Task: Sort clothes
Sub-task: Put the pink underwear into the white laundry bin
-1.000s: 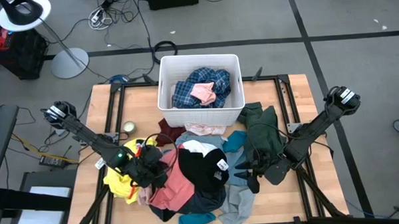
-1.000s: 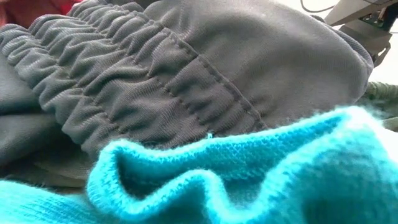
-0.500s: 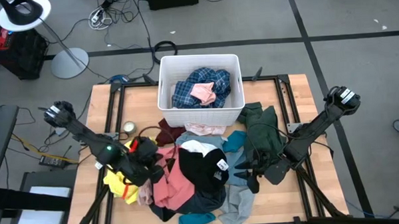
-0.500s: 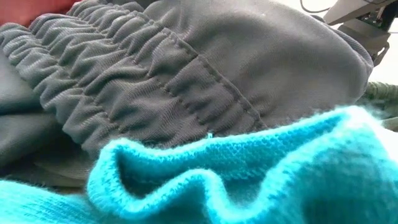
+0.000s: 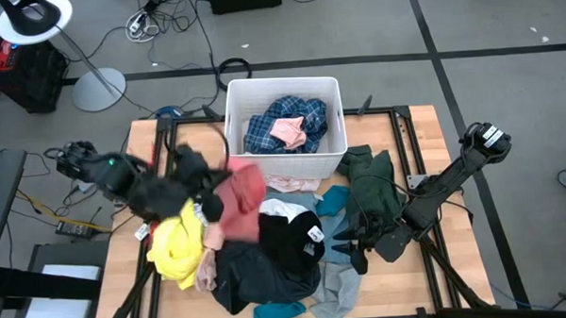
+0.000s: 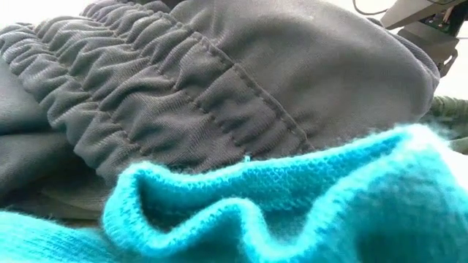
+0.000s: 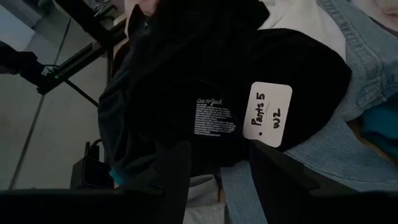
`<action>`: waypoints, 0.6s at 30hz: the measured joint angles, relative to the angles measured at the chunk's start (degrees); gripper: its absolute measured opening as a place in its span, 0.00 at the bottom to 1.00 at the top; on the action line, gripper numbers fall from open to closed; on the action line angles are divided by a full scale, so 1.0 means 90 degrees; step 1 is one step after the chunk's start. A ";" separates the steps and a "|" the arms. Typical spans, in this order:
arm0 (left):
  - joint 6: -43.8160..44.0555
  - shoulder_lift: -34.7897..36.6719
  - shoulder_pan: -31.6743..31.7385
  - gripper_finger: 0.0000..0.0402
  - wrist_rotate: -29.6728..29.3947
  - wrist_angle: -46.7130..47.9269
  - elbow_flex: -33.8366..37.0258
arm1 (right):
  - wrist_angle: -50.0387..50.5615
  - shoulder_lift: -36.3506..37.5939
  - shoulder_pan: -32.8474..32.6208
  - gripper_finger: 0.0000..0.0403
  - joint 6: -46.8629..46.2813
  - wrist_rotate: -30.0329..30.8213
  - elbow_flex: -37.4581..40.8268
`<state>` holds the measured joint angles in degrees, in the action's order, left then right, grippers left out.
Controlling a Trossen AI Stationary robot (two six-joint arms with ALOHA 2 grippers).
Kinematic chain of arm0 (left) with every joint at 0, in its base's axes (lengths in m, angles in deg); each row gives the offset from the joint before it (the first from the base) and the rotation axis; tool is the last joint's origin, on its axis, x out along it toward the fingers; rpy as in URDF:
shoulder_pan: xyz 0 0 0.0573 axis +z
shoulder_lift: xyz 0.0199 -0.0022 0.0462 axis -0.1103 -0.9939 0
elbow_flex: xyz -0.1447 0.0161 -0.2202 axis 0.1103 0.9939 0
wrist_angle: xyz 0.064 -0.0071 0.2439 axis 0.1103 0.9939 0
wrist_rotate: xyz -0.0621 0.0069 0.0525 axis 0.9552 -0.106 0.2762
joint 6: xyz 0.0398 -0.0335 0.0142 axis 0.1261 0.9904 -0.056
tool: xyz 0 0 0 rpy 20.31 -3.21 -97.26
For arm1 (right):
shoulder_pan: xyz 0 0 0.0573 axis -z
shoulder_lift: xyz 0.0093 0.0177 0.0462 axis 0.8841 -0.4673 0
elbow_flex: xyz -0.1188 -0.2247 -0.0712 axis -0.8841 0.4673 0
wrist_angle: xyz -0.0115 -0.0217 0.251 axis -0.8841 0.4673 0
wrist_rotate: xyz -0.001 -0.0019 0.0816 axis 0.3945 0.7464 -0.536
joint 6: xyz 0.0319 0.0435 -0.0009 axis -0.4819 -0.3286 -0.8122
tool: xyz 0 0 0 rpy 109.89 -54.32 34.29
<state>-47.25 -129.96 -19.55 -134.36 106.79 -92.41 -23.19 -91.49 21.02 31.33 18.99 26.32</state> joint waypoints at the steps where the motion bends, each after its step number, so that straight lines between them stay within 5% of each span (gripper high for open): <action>1: -0.0276 -0.0006 0.0173 0.00 0.0000 -0.0105 -0.0144 | 0.0000 0.0000 0.0000 0.41 0.0000 0.0000 0.0000; 13: -0.3624 -0.0025 0.2291 0.00 0.0118 -0.3331 -0.0952 | -0.0002 0.0000 0.0005 0.41 0.0112 0.0002 0.0000; 18: -0.4060 -0.0215 0.3162 0.00 0.0710 -0.3445 -0.0959 | -0.0002 0.0000 0.0005 0.41 0.0216 0.0002 0.0000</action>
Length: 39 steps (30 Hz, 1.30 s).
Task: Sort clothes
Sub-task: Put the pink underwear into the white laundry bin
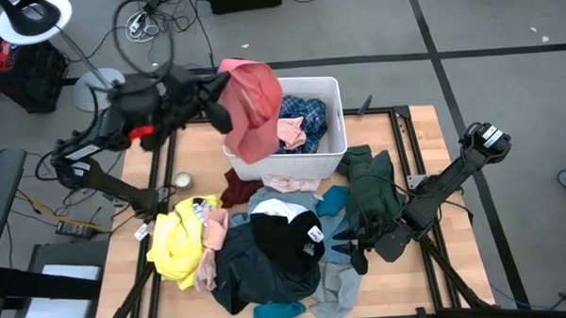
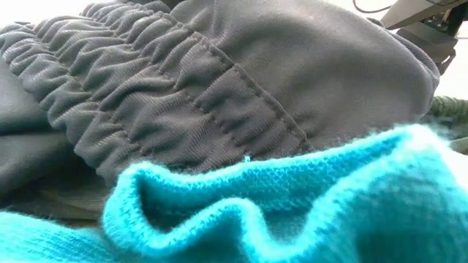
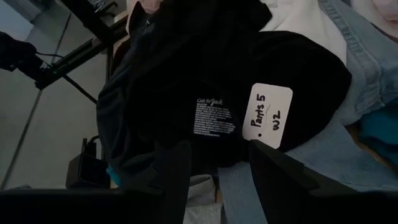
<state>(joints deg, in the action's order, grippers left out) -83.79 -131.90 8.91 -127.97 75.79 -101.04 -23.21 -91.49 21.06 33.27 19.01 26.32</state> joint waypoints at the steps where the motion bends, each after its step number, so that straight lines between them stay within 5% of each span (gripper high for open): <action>1: 0.0011 -0.0031 0.0146 0.00 0.0141 0.0112 0.0001 | 0.0002 0.0000 0.0000 0.41 0.0004 0.0000 0.0000; 16: 0.0482 -0.1778 0.1542 0.00 0.3065 0.1267 0.0007 | -0.0012 0.0000 0.0000 0.41 0.0107 0.0002 -0.0002; 22: 0.0747 -0.2523 0.1777 0.04 0.3289 0.1566 0.0012 | -0.0002 0.0000 0.0000 0.41 0.0125 0.0002 -0.0002; 29: 0.0988 -0.3070 0.1993 0.20 0.3775 0.2203 0.0012 | 0.0034 0.0000 0.0000 0.41 0.0161 0.0002 -0.0002; 39: 0.0611 -0.2668 0.1796 0.31 0.4206 0.2501 0.0012 | 0.0036 0.0000 0.0000 0.41 0.0316 0.0003 -0.0002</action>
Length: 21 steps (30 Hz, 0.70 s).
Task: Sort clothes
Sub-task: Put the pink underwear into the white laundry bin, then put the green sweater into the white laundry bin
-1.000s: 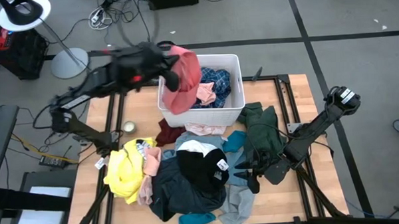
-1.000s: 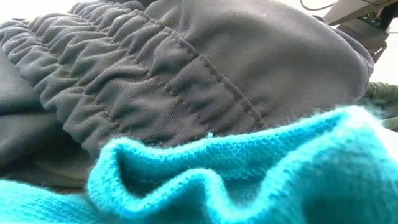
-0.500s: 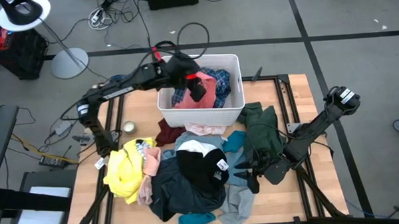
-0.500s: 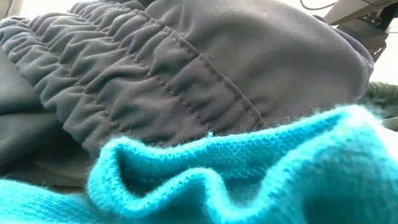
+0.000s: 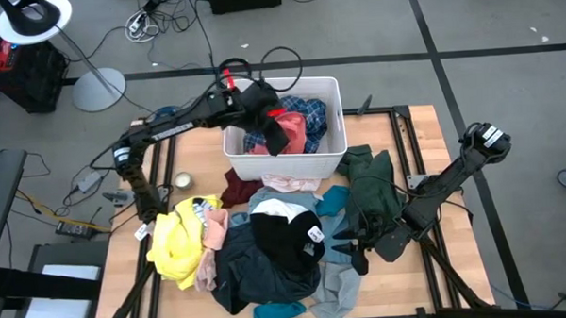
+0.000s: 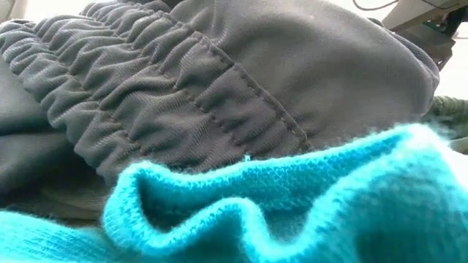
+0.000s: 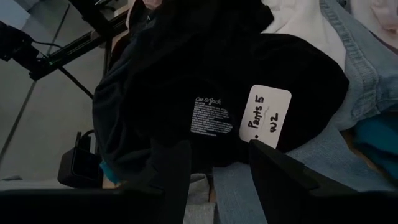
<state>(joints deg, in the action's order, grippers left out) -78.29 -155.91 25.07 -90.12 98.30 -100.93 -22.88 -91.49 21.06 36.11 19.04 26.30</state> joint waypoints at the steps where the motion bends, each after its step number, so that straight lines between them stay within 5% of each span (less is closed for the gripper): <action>1: -0.0002 0.0104 -0.0050 0.31 -0.0091 0.0007 0.0000 | 0.0000 0.0000 0.0000 0.41 0.0000 0.0000 0.0000; 13: 0.0012 0.1410 -0.1771 0.31 -0.0401 0.0285 0.0188 | -0.0010 0.0000 0.0002 0.41 -0.0039 0.0000 0.0000; 21: 0.0621 0.2561 -0.3418 0.31 -0.1214 -0.0583 0.1821 | -0.0050 -0.0001 -0.0016 0.41 -0.0149 0.0000 0.0000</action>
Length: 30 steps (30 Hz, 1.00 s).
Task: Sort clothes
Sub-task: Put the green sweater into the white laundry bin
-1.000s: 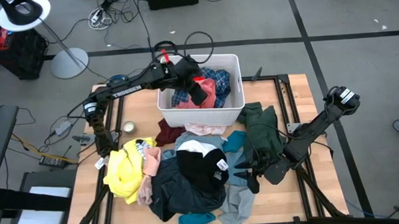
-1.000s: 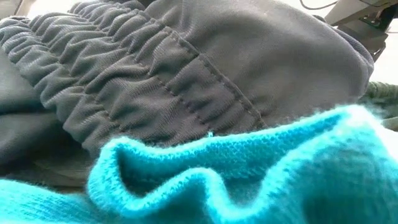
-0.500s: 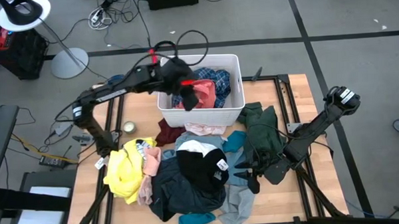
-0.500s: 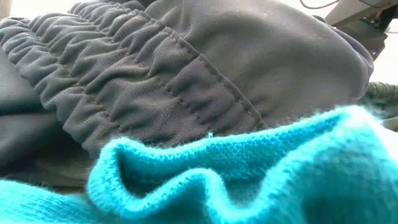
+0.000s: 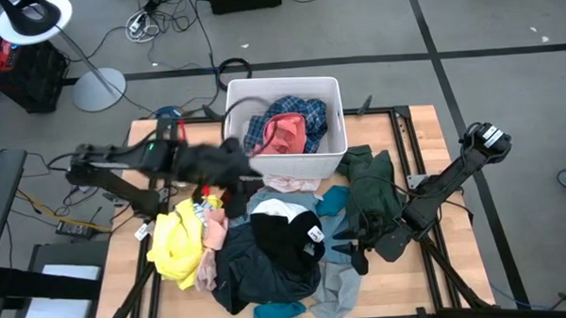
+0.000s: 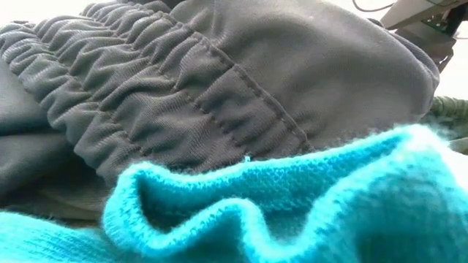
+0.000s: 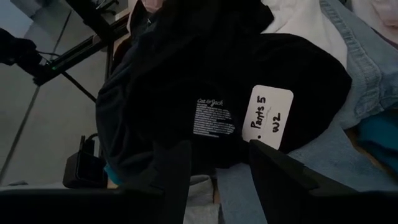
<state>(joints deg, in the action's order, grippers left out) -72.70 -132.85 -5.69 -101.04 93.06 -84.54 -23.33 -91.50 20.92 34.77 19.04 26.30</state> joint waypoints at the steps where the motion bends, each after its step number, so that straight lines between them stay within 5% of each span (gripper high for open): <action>1: 0.0139 0.0150 -0.0173 0.31 -0.0129 -0.0081 0.0286 | -0.0001 0.0001 -0.0001 0.41 0.0000 0.0000 0.0000; 15: 0.1436 0.1865 -0.0839 0.31 -0.0800 -0.1400 0.3626 | 0.0388 0.0261 0.0129 0.40 0.0276 -0.0351 -0.0121; 24: 0.1424 0.2205 -0.0839 0.31 -0.0802 -0.1841 0.4647 | 0.4404 0.0737 0.0445 0.38 -0.0338 -0.0352 -0.1750; 30: 0.1394 0.2100 -0.0839 0.31 -0.0800 -0.1881 0.4815 | 0.7098 0.0737 0.0521 0.38 -0.2319 -0.0364 -0.2254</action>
<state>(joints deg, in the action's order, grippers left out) -60.15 -113.96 -13.24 -108.24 76.13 -41.21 40.55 -84.87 25.61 13.90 15.76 6.01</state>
